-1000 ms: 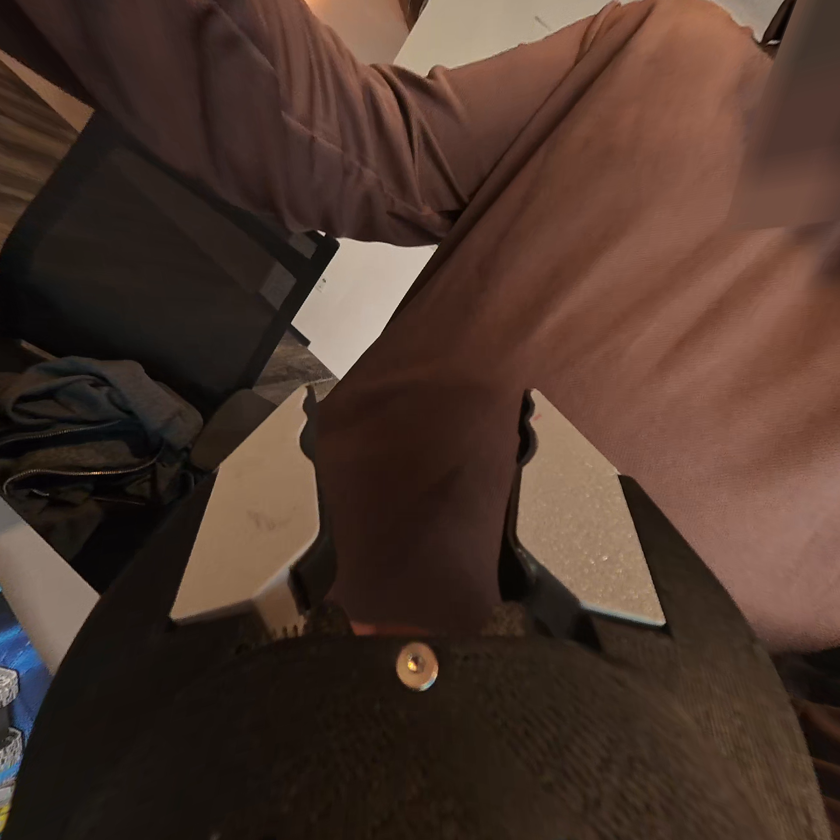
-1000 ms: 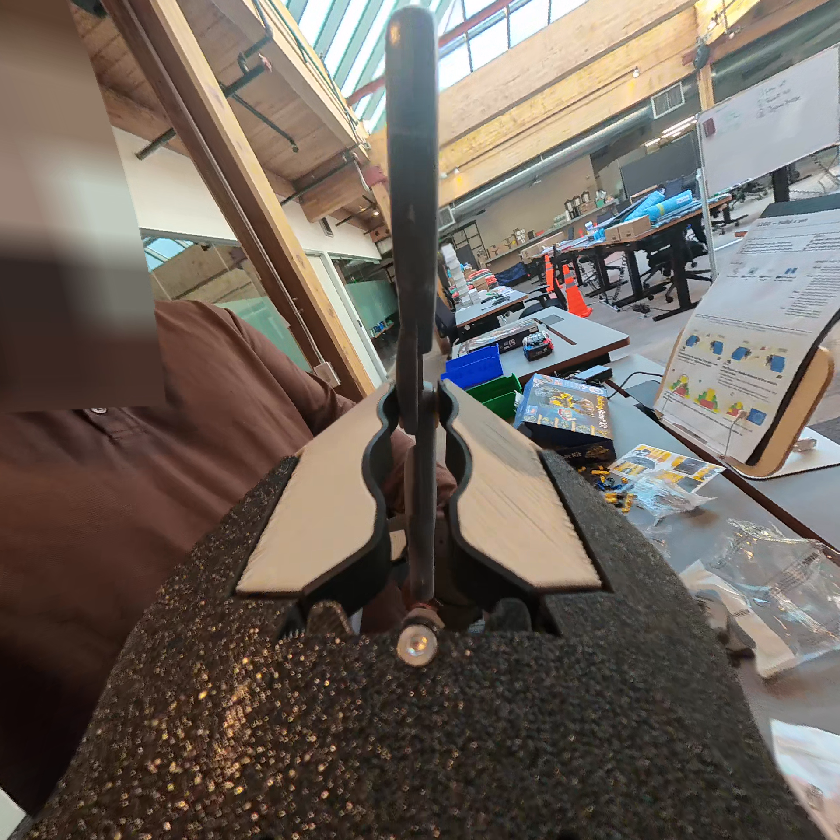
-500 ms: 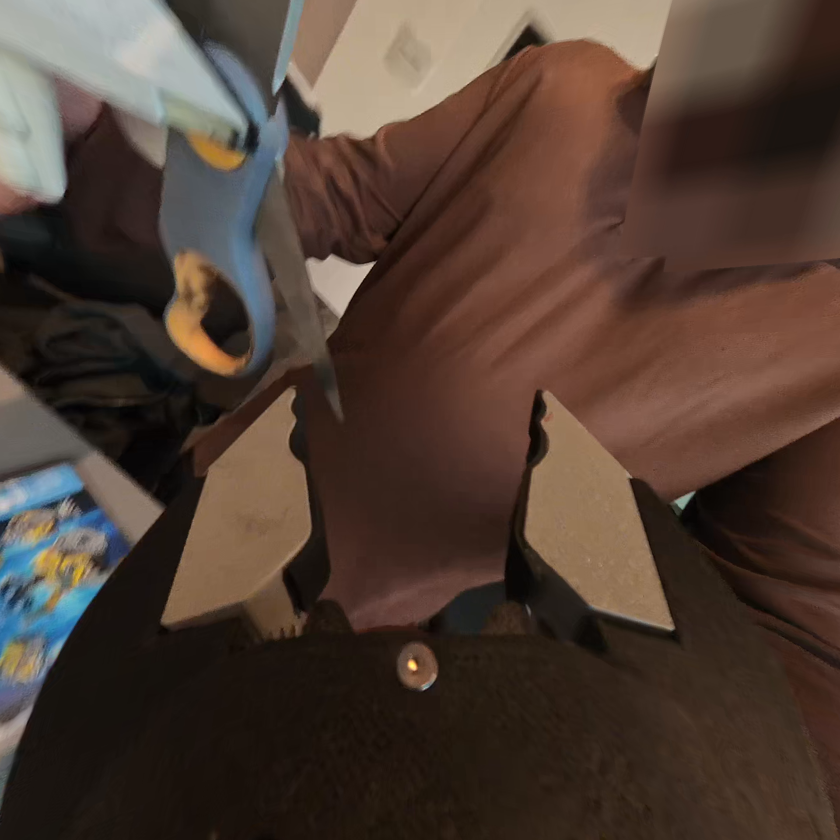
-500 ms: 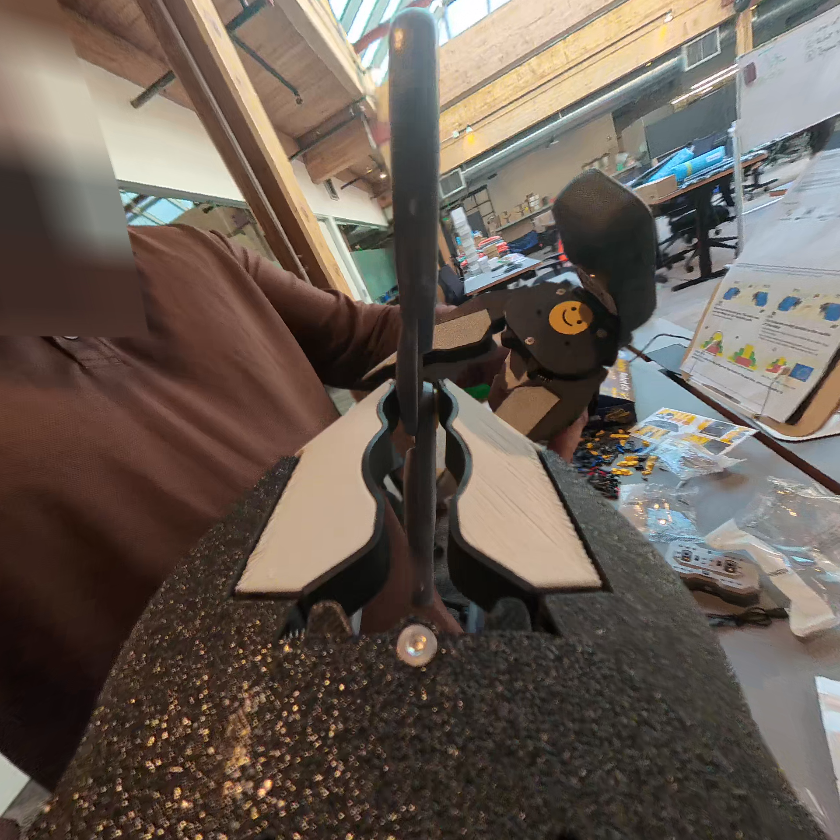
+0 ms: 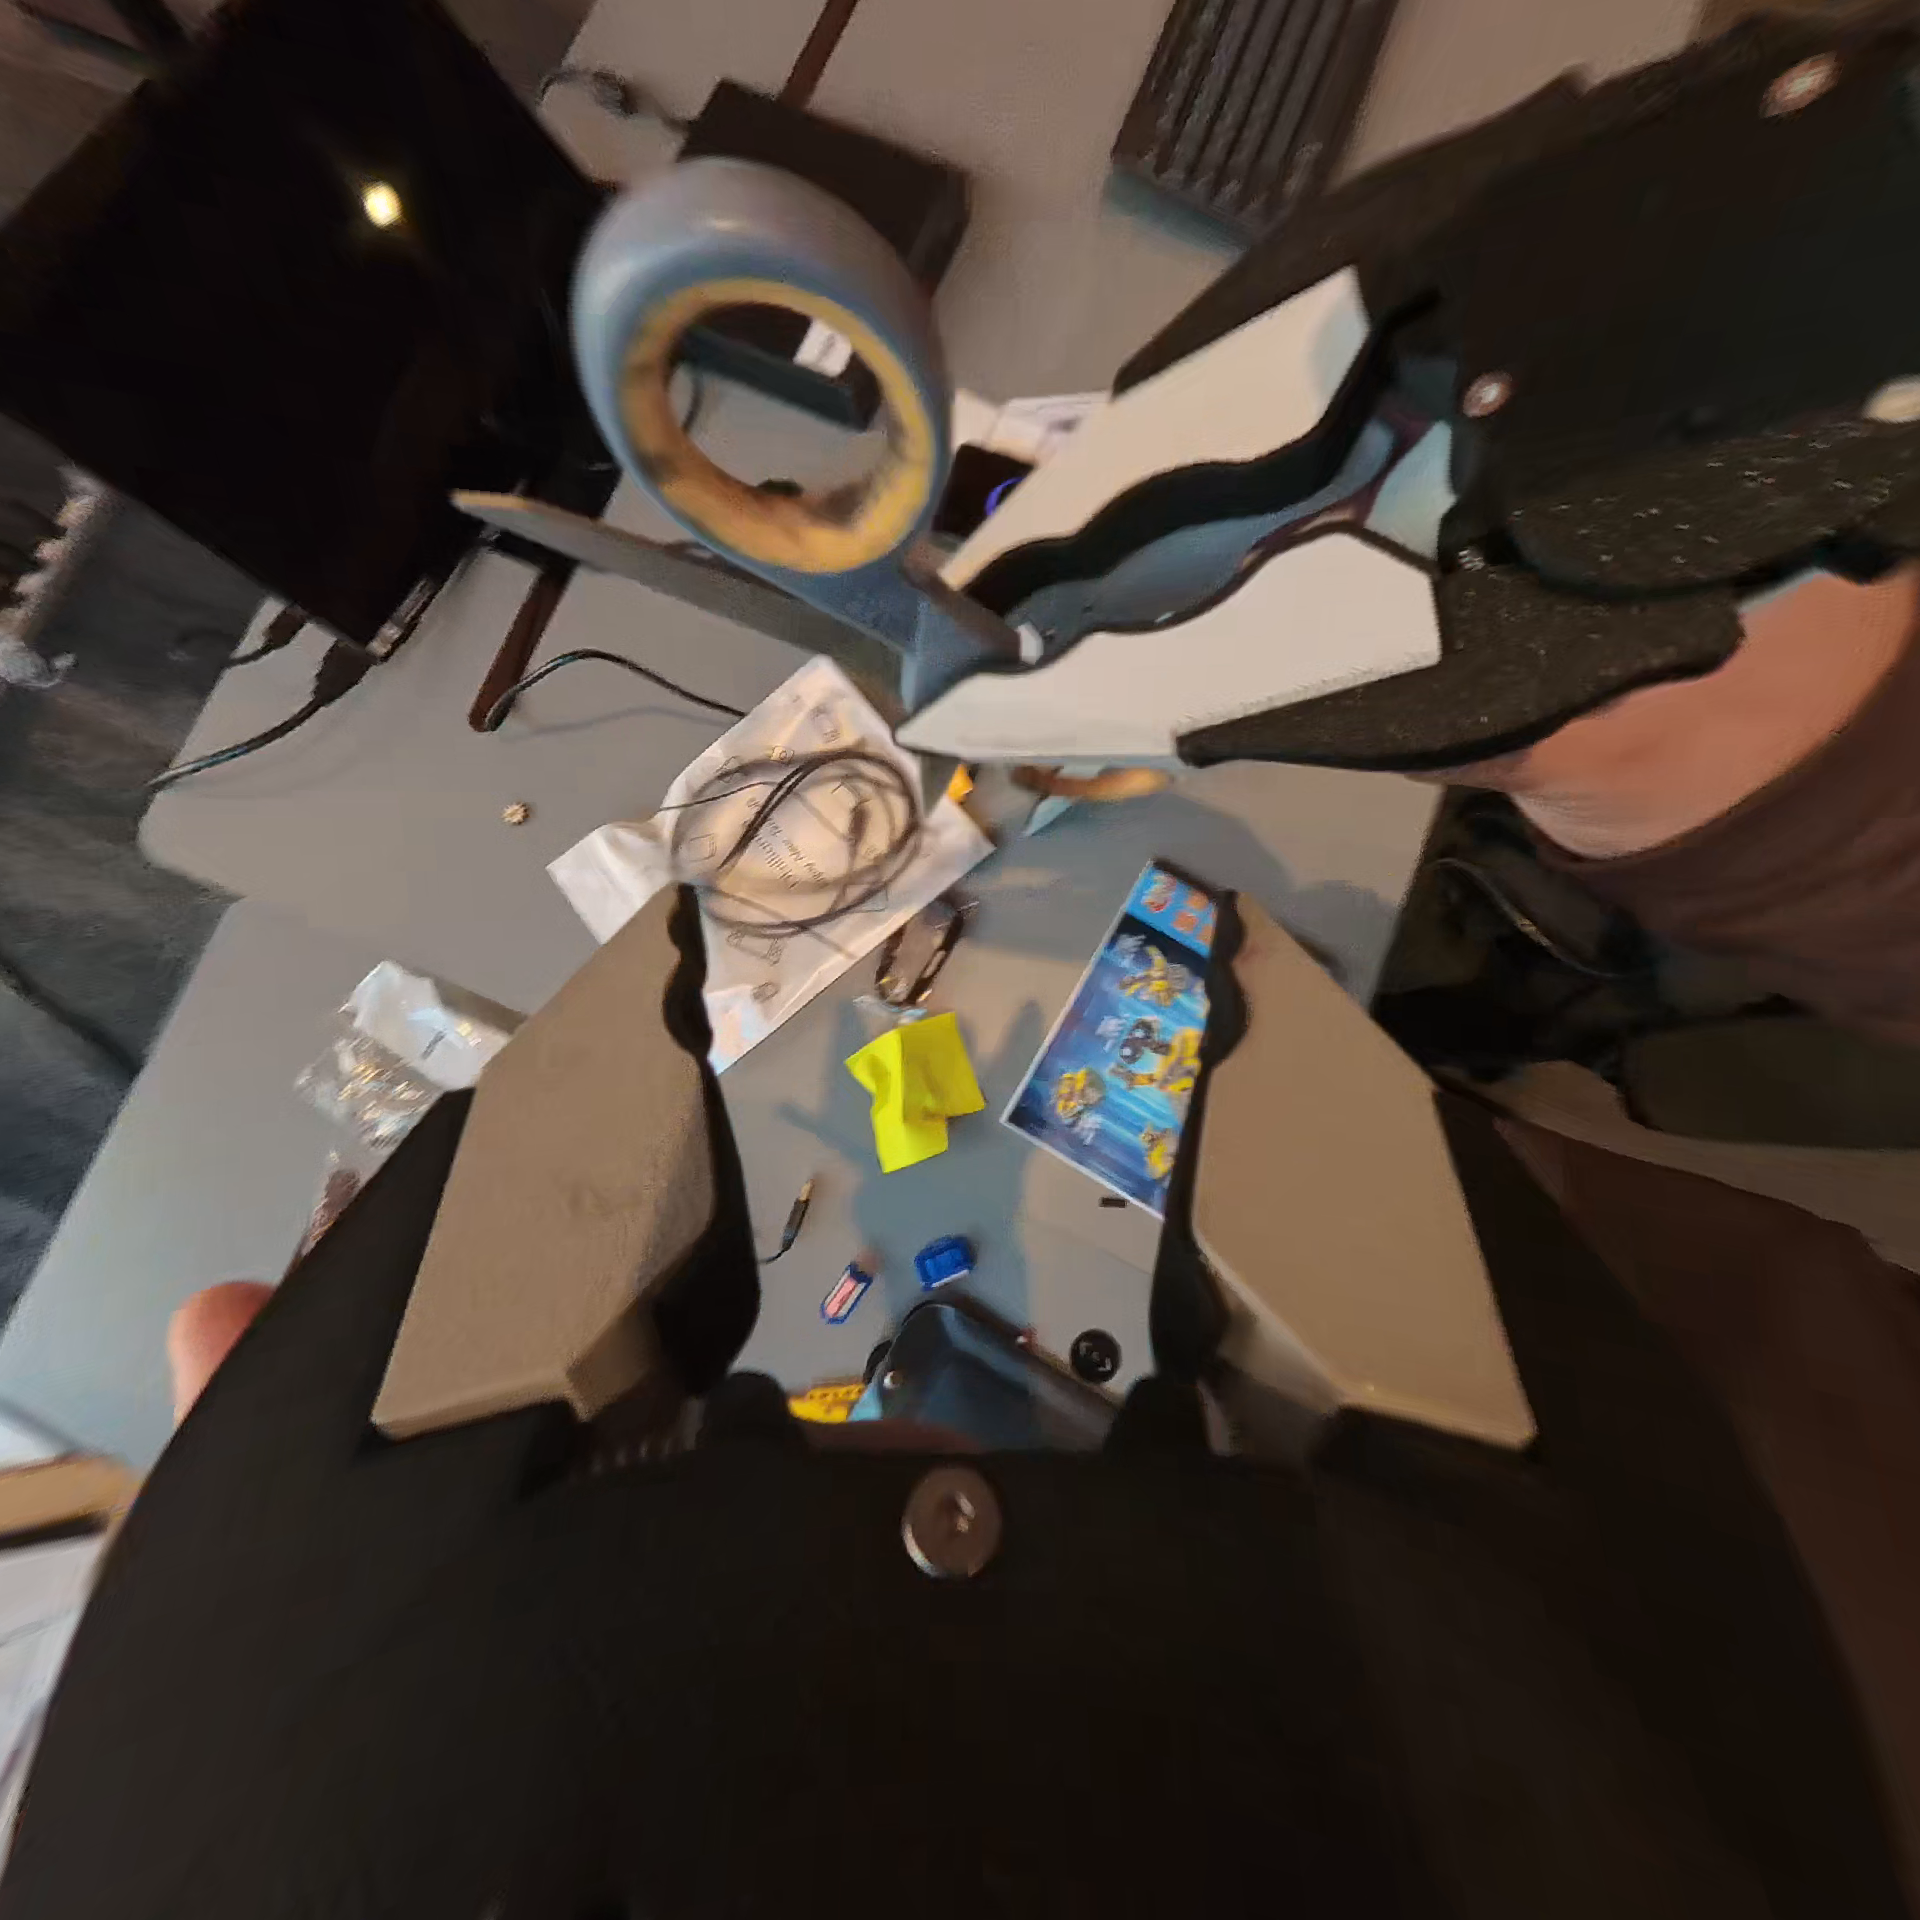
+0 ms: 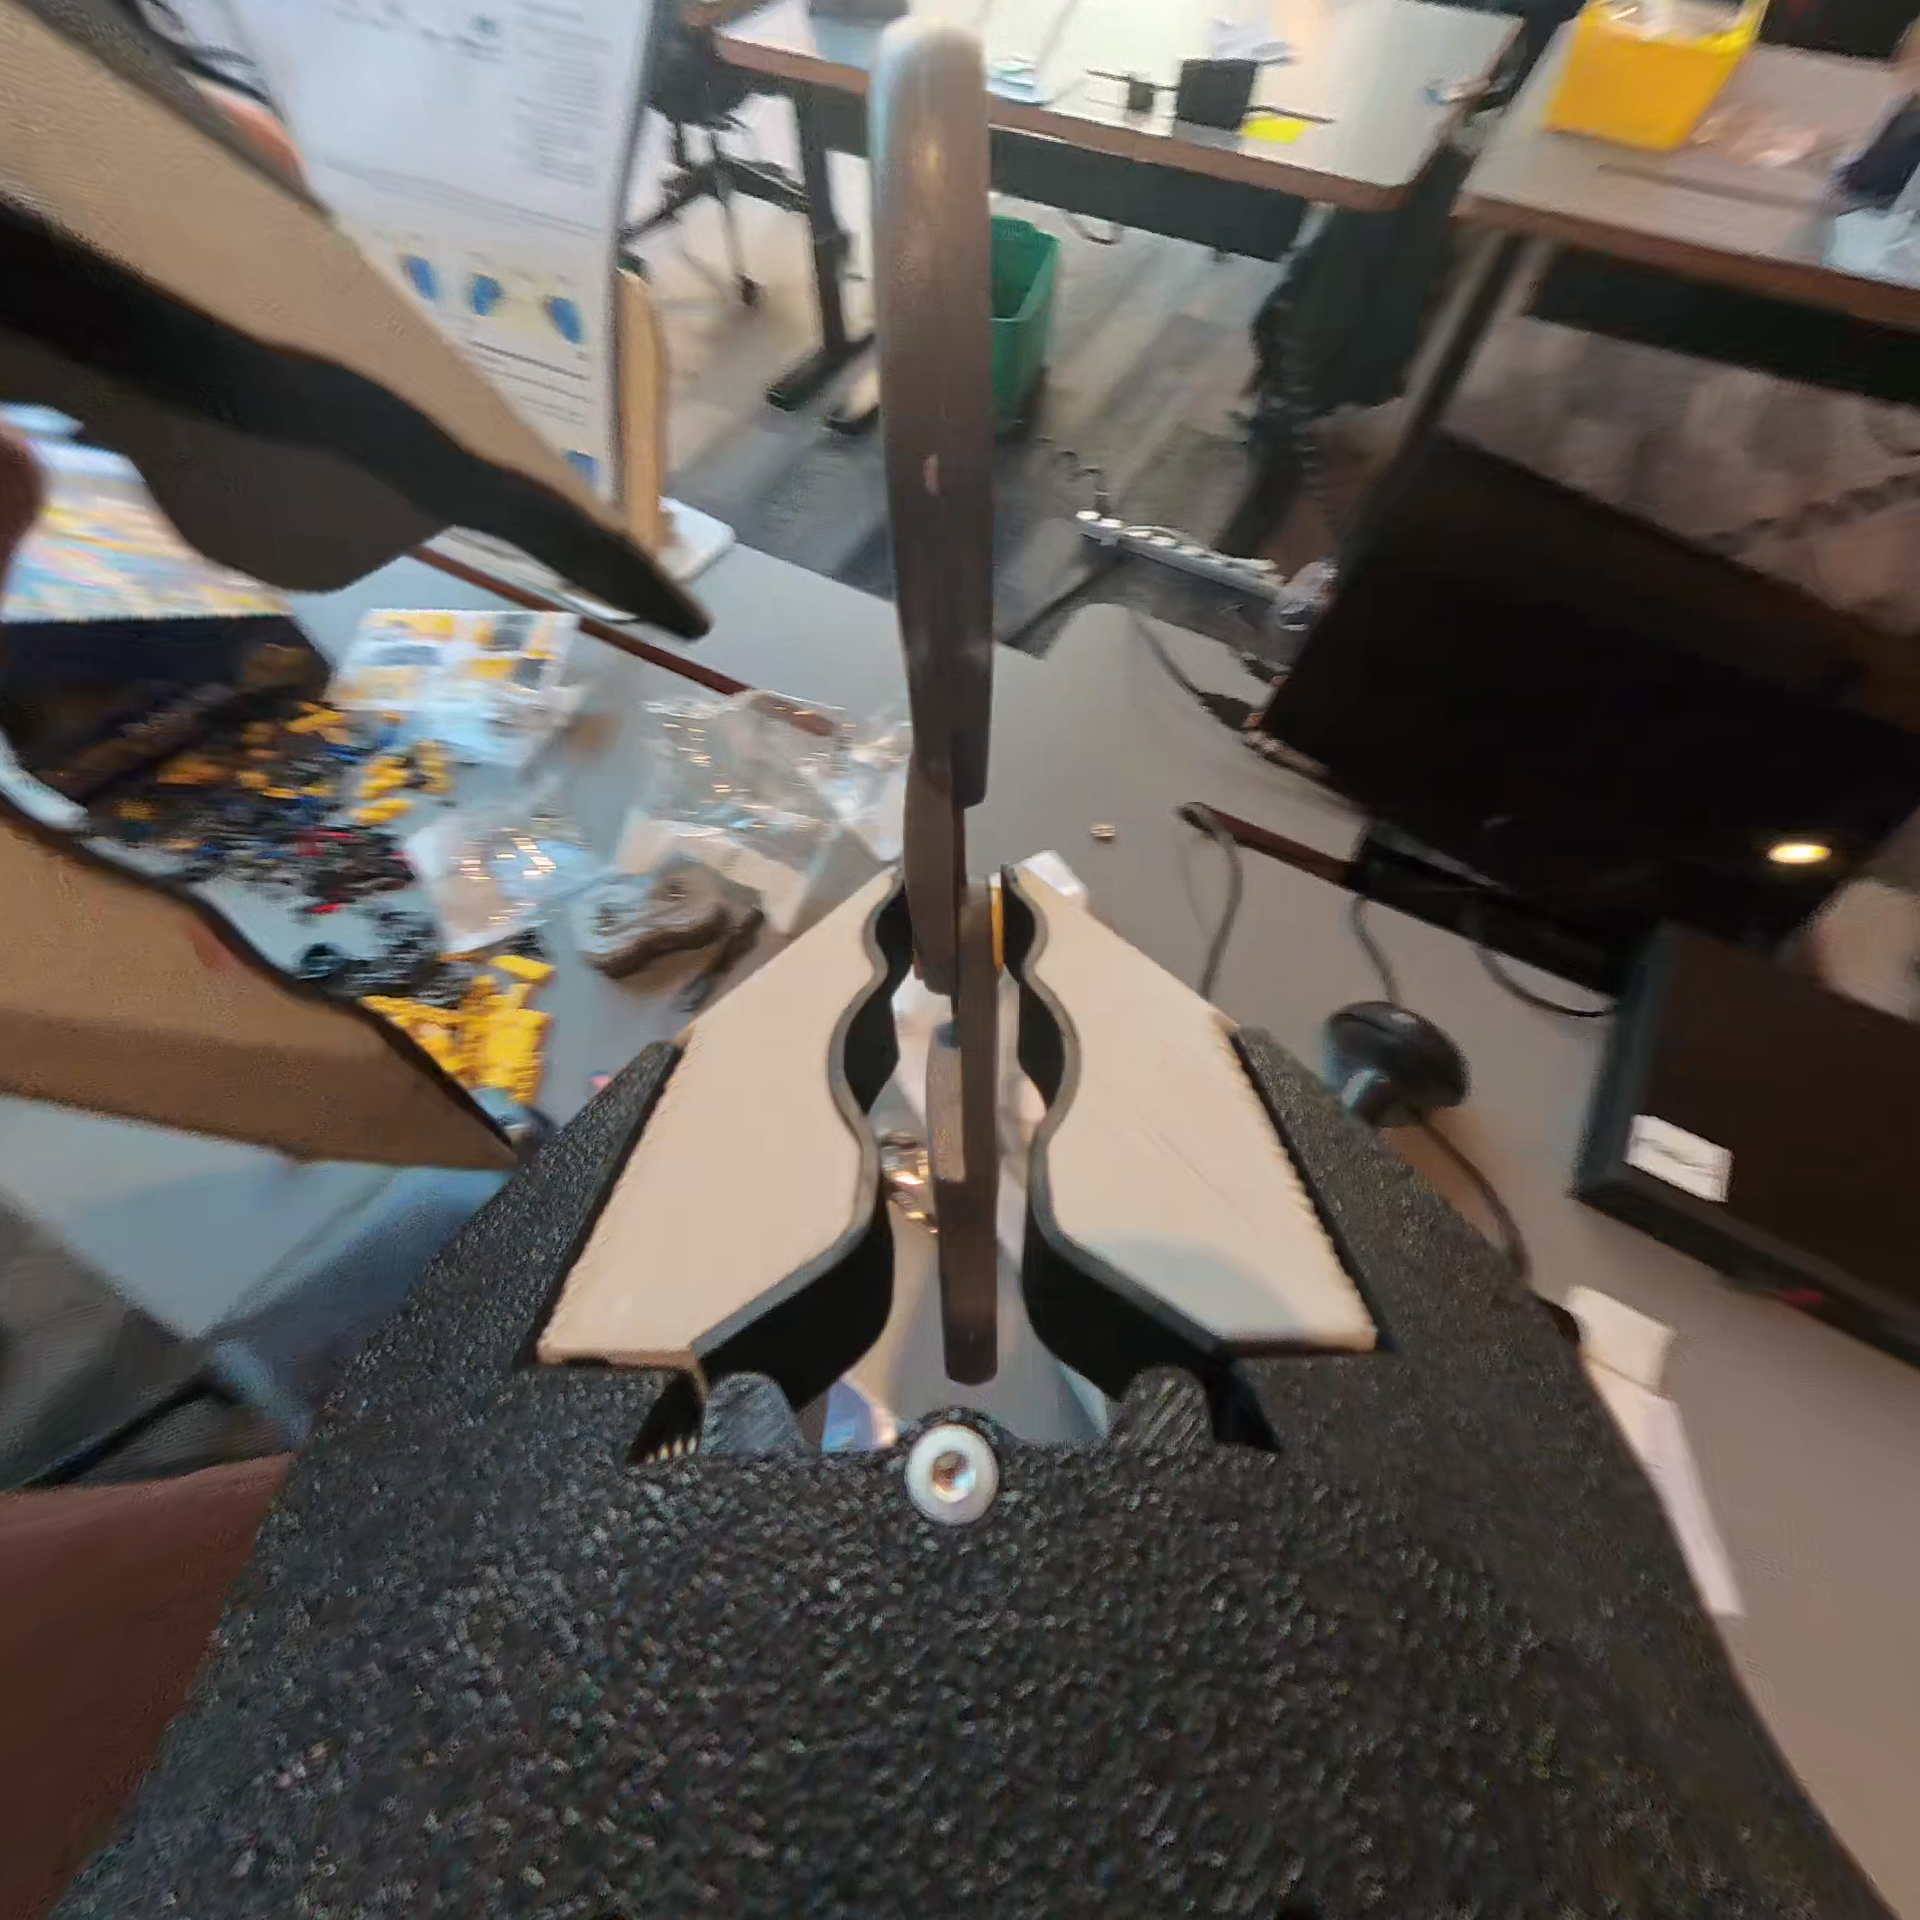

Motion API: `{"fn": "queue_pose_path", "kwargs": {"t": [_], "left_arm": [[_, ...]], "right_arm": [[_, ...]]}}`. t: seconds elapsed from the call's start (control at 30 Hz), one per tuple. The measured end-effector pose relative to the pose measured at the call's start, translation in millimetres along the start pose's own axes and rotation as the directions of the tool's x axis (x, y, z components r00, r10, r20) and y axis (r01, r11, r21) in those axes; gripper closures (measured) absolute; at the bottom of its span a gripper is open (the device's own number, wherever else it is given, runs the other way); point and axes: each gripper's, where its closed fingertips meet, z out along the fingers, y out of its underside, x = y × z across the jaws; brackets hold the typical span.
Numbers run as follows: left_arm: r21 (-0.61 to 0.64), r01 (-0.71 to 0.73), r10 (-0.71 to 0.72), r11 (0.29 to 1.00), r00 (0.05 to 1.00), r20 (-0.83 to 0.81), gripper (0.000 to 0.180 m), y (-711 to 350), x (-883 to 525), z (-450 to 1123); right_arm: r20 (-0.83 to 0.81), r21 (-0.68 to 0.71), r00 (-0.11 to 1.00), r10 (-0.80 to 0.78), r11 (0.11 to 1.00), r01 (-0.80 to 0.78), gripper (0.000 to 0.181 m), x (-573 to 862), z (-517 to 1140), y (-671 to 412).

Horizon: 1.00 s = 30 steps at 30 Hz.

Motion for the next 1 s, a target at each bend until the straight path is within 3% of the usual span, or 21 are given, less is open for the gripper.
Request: {"fn": "queue_pose_path", "kwargs": {"t": [0.17, 0.37, 0.53, 0.77, 1.0], "left_arm": [[-0.119, 0.034, -0.013, 0.992, 0.985, 0.172, 0.071, 30, -10, 43], [0.017, 0.133, -0.134, 0.991, 0.975, 0.179, 0.072, 53, -2, 77], [0.006, 0.165, -0.164, 0.986, 0.973, 0.165, 0.070, 88, 13, 109], [0.121, 0.177, -0.199, 0.977, 0.958, 0.209, 0.071, 64, -24, 85], [0.185, 0.105, -0.139, 0.977, 0.973, 0.182, 0.067, 9, -62, 1]], "right_arm": [[-0.006, 0.060, 1.000, -0.031, 0.998, 0.031, 0.166, 10, -3, -38], [0.001, 0.148, 1.000, -0.021, 0.989, 0.020, 0.166, 32, -31, -82], [0.098, 0.231, 0.995, -0.014, 0.973, -0.009, 0.166, 28, -62, -137], [0.208, 0.170, 0.978, 0.027, 0.983, -0.064, 0.166, 12, -50, -119], [0.148, 0.094, 0.986, -0.081, 0.993, 0.068, 0.166, -30, -15, -28]]}}
